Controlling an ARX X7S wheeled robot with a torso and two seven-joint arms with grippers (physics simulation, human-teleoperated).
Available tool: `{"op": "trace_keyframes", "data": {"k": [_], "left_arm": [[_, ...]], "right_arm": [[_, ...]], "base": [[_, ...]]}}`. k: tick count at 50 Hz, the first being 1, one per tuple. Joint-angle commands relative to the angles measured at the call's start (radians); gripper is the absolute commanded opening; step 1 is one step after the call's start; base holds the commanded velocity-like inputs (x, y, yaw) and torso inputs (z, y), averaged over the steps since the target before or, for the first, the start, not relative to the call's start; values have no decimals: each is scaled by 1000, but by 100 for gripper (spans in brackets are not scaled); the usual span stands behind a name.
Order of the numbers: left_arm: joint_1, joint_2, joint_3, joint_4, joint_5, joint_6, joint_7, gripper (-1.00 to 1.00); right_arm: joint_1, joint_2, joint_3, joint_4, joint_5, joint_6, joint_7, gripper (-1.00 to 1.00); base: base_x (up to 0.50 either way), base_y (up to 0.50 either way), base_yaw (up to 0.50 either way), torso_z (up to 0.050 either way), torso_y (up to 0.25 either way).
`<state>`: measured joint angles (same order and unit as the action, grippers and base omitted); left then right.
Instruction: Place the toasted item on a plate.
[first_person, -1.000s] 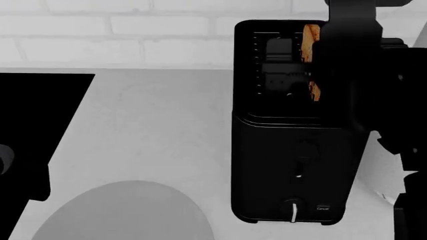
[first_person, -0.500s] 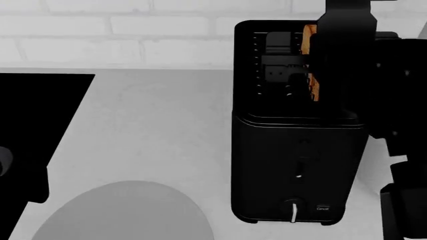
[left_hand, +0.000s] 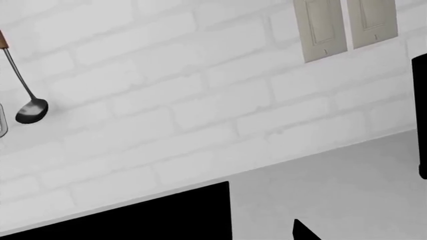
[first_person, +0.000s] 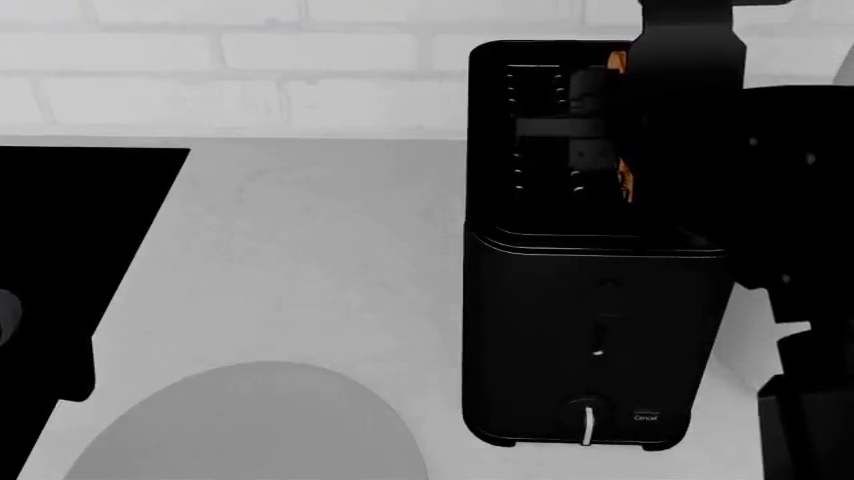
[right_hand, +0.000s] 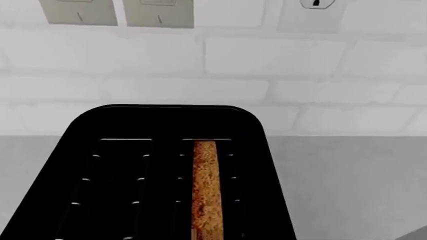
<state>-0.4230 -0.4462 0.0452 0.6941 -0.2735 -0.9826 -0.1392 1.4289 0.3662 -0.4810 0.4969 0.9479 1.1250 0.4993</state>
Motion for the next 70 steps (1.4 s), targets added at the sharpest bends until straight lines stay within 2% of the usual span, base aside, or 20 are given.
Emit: {"op": "trace_keyframes", "data": {"k": [1, 25, 43, 52, 70], "left_arm": [[1, -3, -3, 6, -4, -5, -3, 100], [-12, -13, -20, 38, -25, -42, -6, 100], [0, -13, -17, 32, -26, -26, -9, 100], [-2, -14, -13, 31, -26, -27, -13, 100], [1, -13, -16, 36, -30, -23, -19, 100]], "right_arm": [[-46, 21, -39, -26, 54, 56, 28, -100], [163, 1, -40, -25, 44, 63, -1, -100], [223, 6, 15, -92, 96, 96, 45, -100], [193, 7, 75, -219, 186, 172, 147, -100], [124, -83, 268, -444, 570, 341, 523, -100]], "base": [[0, 0, 0, 0, 0], [0, 0, 0, 0, 0], [0, 0, 0, 0, 0], [0, 0, 0, 0, 0], [0, 0, 0, 0, 0]]}}
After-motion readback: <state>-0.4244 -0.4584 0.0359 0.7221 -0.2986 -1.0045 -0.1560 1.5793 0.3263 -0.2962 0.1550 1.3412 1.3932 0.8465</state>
